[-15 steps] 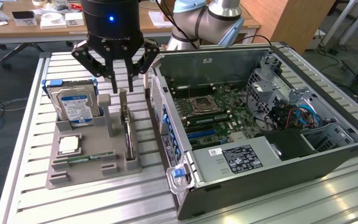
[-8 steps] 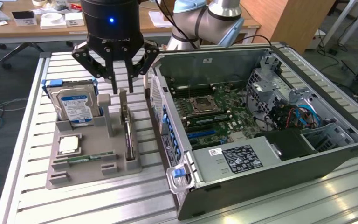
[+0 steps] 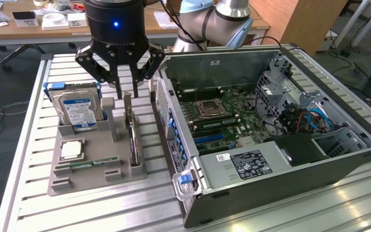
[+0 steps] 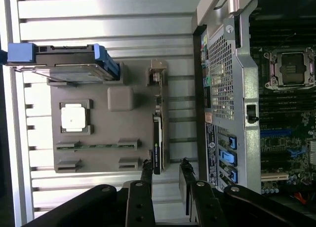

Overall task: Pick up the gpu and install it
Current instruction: 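Pick up the gpu and move the gpu toward the slot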

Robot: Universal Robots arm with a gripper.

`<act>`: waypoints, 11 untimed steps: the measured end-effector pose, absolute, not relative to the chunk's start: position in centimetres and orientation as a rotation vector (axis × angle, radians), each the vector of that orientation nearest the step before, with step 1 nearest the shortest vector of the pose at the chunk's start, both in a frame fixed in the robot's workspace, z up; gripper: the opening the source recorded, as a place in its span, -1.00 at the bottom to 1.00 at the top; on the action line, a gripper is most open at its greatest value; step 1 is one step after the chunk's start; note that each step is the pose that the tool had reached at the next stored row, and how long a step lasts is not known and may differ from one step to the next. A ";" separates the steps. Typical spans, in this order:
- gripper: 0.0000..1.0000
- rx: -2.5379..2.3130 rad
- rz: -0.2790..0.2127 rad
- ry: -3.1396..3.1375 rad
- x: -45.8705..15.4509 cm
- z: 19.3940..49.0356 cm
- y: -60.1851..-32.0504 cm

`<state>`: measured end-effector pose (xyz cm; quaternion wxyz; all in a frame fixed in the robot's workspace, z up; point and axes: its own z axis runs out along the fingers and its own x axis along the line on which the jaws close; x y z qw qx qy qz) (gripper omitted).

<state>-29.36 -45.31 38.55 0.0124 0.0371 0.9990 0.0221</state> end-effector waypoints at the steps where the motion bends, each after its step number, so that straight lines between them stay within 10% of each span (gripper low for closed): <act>1: -0.29 0.116 0.069 3.114 -29.4 38.5 -45.3; 11: -0.29 0.116 0.069 3.114 -29.4 38.2 -45.3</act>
